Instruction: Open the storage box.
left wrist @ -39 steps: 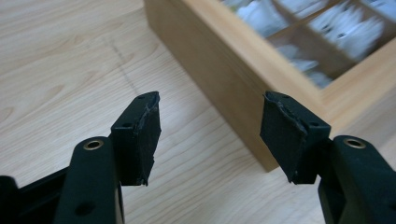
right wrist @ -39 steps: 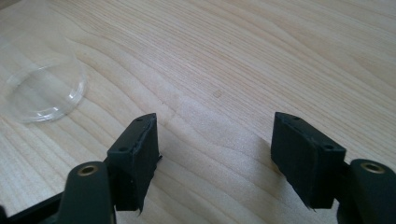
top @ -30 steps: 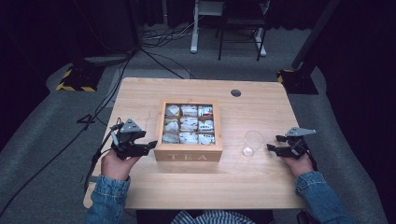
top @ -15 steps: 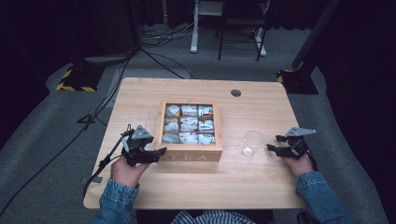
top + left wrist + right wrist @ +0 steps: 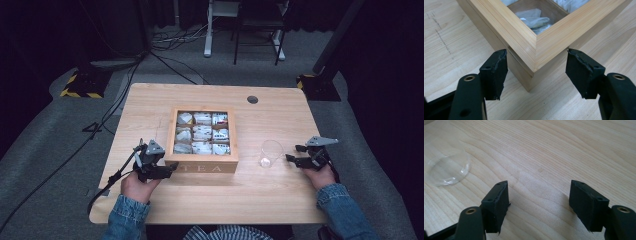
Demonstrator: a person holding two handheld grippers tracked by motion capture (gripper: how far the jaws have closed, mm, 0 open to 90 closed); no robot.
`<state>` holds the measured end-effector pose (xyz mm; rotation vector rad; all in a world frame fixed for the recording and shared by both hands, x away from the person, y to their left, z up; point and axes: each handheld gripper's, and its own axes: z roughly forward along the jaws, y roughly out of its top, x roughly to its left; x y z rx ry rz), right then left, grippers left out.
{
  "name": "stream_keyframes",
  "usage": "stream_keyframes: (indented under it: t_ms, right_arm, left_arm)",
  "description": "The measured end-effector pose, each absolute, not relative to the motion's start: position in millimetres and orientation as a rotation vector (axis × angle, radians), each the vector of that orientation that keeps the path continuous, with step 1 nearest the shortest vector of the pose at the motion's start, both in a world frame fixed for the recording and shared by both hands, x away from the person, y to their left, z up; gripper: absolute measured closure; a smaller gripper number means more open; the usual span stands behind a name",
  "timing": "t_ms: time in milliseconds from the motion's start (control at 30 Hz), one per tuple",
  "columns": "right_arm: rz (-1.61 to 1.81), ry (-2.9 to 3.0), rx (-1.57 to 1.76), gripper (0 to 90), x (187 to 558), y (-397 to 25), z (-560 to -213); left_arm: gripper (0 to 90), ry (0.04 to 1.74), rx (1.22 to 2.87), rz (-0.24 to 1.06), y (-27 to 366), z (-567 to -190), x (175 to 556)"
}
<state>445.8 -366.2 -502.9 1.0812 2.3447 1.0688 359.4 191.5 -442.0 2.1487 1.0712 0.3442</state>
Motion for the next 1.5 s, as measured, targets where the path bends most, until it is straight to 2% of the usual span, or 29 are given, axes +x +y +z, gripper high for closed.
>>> stream_keyframes:
  t_ms: [367, 500, 1067, 1267, 1500]
  right_arm:
    - [1.069, 2.345, 1.082, 32.5, 445.8, -366.2, -502.9]
    - [1.069, 2.345, 1.082, 32.5, 445.8, -366.2, -502.9]
    - [1.063, 2.339, 1.092, 30.5, 446.1, -366.1, -503.0]
    - [1.062, 2.334, 1.098, 30.5, 446.2, -366.2, -503.0]
    - [1.062, 2.334, 1.098, 30.5, 446.2, -366.2, -503.0]
  left_arm:
    - [41.6, 1.070, 2.152, 0.347, 193.7, -440.8, 358.7]
    - [45.2, 1.038, 2.185, 0.402, 192.0, -437.4, 356.9]
    - [42.7, 1.000, 2.099, 0.440, 197.4, -422.4, 355.9]
    - [42.4, 0.994, 2.097, 0.531, 192.2, -414.7, 357.1]
    - [39.6, 0.992, 2.051, 0.499, 197.3, -406.1, 363.0]
